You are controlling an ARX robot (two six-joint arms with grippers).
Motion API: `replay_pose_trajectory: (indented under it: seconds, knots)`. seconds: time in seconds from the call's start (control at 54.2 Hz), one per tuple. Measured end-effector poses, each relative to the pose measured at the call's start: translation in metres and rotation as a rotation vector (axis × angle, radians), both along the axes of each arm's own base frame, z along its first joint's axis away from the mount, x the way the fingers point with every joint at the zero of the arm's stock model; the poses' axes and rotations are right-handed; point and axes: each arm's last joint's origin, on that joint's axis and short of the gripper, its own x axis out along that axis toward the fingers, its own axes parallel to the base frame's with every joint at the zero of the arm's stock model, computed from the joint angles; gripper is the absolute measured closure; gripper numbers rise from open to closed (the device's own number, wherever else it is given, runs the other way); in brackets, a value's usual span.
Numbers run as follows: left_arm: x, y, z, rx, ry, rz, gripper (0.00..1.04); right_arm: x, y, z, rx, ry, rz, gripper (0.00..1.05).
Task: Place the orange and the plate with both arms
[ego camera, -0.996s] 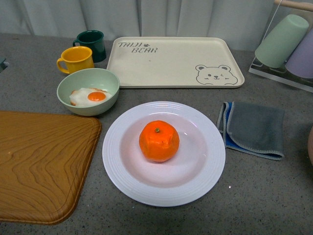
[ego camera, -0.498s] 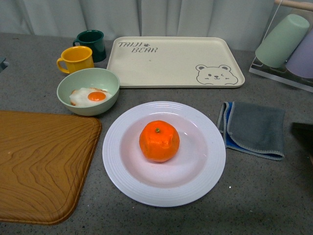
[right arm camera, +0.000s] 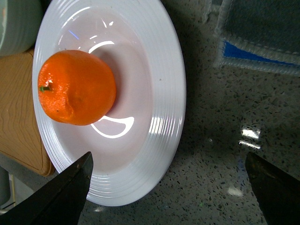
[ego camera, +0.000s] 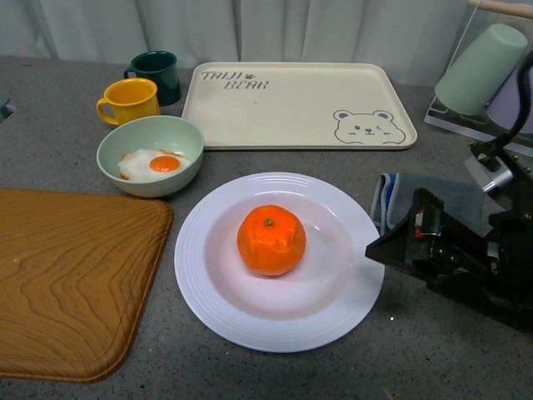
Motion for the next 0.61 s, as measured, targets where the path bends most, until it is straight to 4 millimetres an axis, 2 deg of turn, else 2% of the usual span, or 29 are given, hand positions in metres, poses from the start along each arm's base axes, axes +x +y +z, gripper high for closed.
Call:
replay_pose_trajectory:
  seconds: [0.332, 0.609]
  knots:
    - [0.0, 0.0, 0.0, 0.0, 0.0, 0.0, 0.07, 0.025, 0.02, -0.02, 0.094, 0.061, -0.034, 0.09]
    - [0.0, 0.0, 0.0, 0.0, 0.0, 0.0, 0.07, 0.033, 0.028, -0.033, 0.174, 0.146, -0.103, 0.11]
